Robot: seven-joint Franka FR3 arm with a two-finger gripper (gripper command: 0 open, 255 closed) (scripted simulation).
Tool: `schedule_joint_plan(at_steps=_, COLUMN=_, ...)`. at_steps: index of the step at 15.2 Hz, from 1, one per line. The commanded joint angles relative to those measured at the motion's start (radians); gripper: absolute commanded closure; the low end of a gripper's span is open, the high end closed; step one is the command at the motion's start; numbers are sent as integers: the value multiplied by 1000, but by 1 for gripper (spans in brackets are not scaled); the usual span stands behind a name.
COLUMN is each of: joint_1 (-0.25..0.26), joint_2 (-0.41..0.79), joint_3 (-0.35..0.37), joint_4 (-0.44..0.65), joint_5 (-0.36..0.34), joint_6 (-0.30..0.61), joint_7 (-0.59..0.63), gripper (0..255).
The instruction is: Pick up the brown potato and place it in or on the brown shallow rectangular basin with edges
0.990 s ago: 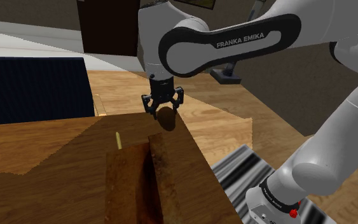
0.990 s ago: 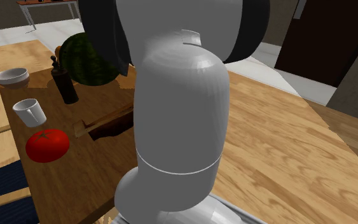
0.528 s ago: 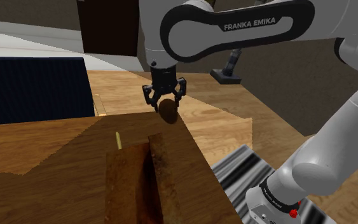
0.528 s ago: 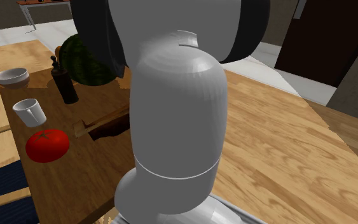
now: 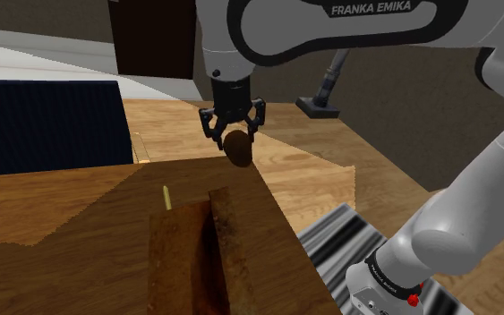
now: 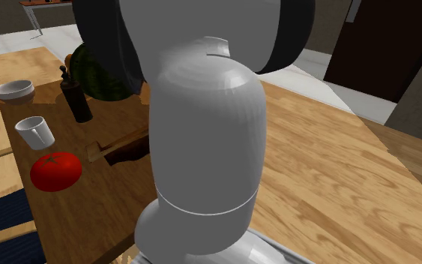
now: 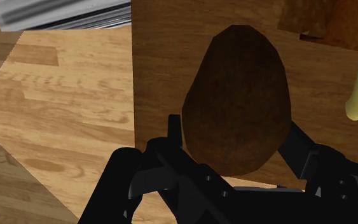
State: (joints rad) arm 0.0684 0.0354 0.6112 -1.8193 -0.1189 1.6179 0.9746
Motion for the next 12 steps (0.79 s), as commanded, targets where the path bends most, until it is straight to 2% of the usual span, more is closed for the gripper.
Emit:
schedule_joint_plan(at_steps=1, joint_1=19, joint_2=-12, joint_3=19, joint_4=-11, joint_5=15, joint_6=-2, joint_7=35, gripper=255)
schedule_joint_plan(at_steps=12, joint_1=158, joint_2=21, joint_3=148, joint_4=27, joint_5=55, joint_6=-34, joint_7=299, gripper=255)
